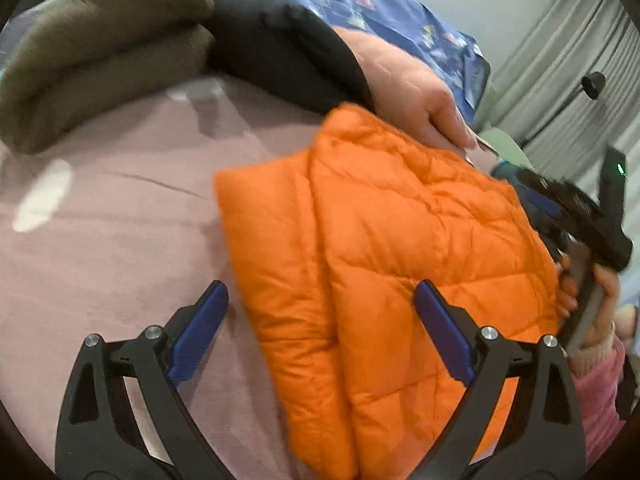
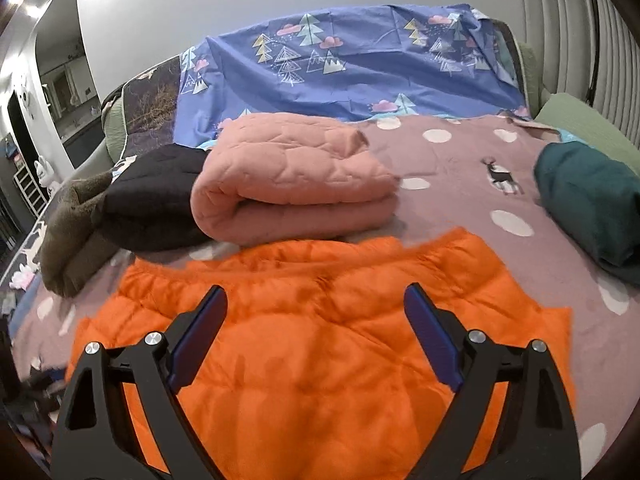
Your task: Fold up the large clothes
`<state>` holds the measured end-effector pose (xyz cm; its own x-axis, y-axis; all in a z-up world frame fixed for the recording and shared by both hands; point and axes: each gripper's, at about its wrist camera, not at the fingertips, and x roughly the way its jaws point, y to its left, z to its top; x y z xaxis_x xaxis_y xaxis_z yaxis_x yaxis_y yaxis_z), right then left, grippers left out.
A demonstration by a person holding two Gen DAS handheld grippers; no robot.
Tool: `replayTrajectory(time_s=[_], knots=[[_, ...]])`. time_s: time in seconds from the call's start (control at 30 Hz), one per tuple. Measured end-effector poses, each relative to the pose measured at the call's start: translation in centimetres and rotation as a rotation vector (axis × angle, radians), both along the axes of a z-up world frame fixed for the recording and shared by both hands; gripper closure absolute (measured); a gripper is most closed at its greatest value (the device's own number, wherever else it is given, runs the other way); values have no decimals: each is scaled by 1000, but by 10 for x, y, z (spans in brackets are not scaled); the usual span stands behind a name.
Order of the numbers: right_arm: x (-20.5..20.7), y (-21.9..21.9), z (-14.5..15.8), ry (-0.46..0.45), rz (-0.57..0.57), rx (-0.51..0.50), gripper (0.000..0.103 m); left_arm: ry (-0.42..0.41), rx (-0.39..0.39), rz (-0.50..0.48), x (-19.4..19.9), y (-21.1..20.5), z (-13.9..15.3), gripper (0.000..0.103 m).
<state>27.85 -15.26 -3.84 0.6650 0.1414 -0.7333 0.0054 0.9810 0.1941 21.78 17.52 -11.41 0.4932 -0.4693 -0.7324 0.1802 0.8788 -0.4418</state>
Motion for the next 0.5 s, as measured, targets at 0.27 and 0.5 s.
replayTrajectory(time_s=[0.27, 0.5], knots=[[15, 12, -68, 57, -5, -96, 7, -43, -16, -70, -3, -17, -13, 7], [17, 6, -71, 59, -1, -72, 6, -10, -109, -90, -8, -15, -6, 44]])
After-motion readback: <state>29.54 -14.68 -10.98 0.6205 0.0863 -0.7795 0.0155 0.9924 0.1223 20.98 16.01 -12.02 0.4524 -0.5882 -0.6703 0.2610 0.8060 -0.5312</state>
